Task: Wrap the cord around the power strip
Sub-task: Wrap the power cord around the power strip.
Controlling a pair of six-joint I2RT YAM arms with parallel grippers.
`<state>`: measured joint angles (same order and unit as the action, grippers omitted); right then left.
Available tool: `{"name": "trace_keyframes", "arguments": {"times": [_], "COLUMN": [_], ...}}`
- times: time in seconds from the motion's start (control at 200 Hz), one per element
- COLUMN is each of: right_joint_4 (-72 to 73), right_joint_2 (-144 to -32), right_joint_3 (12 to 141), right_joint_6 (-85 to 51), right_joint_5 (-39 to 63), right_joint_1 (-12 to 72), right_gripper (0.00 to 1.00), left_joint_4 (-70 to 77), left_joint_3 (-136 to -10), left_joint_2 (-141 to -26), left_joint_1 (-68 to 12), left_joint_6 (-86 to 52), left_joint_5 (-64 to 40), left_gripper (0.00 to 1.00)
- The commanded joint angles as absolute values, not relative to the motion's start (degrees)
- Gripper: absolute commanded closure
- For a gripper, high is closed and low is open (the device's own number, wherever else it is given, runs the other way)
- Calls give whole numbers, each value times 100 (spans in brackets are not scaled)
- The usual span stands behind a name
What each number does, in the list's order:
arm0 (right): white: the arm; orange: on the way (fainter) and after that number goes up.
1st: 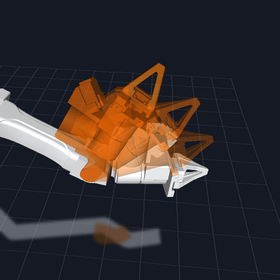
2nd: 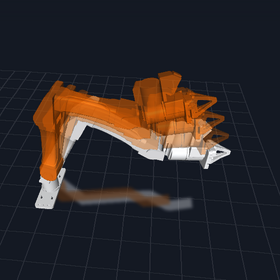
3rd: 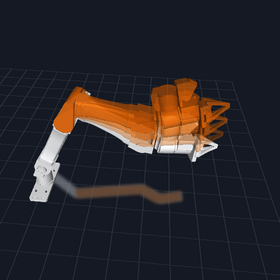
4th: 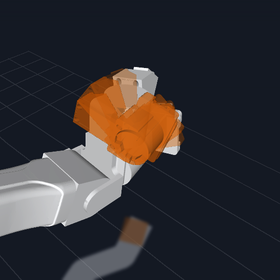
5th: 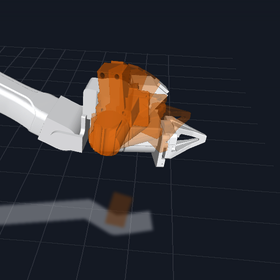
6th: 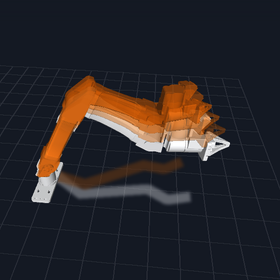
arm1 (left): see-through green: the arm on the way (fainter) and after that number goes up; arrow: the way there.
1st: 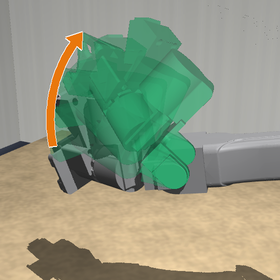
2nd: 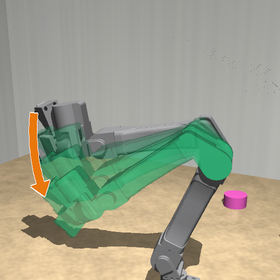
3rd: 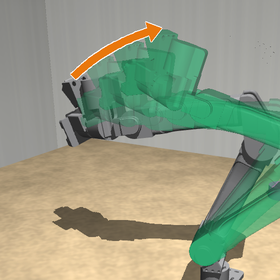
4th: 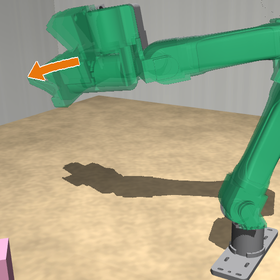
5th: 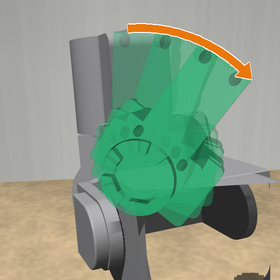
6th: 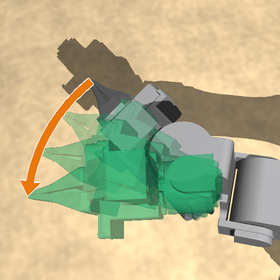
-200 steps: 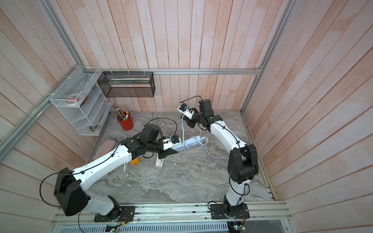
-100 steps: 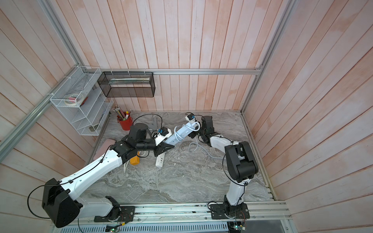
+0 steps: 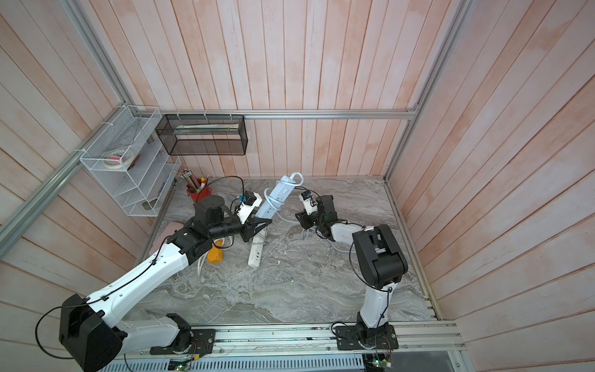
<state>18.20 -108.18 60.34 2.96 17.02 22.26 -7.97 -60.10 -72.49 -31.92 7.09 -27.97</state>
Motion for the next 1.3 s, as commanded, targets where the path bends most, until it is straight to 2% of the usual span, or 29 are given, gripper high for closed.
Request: {"name": "trace_keyframes", "arguments": {"times": [0.0, 0.25, 0.435, 0.595, 0.77, 0.95, 1.16, 1.235, 1.27, 1.295], "right_joint_4": [1451, 1506, 1632, 1305, 772, 1034, 826, 625, 544, 496], "right_joint_2": [-11048, -10689, -10097, -10304, -10664, -10912, -11525, -11810, -11877, -11871], "right_joint_3": [6251, 5833, 5548, 5619, 5825, 6288, 7312, 7633, 7690, 7713], "right_joint_6": [219, 185, -297, -284, 143, 45, 291, 457, 541, 603], "right_joint_5": [1457, 1731, 2900, 3619, 3018, 2255, 2288, 2302, 2211, 2169], "right_joint_1": [2337, 2358, 2037, 1907, 2037, 2136, 2275, 2333, 2346, 2357], "right_gripper": [55, 49, 41, 33, 30, 35, 34, 42, 49, 59], "left_joint_4": [-464, -587, -600, -475, -565, -585, -615, -645, -695, -747], "left_joint_3": [-6291, -6423, -6465, -6436, -6504, -6524, -6540, -6556, -6565, -6595], "left_joint_2": [-7171, -7290, -7417, -7460, -7488, -7506, -7523, -7519, -7522, -7530], "left_joint_1": [-2939, -2360, -2327, -2329, -2329, -2329, -2338, -2325, -2320, -2309], "left_joint_6": [494, 391, 366, 195, 252, 212, 167, 187, 195, 207], "left_joint_5": [-2528, -2651, -2940, -3038, -3079, -3117, -3182, -3129, -3044, -2969], "left_gripper": [100, 100, 100, 100, 100, 100, 100, 100, 100, 100]}}
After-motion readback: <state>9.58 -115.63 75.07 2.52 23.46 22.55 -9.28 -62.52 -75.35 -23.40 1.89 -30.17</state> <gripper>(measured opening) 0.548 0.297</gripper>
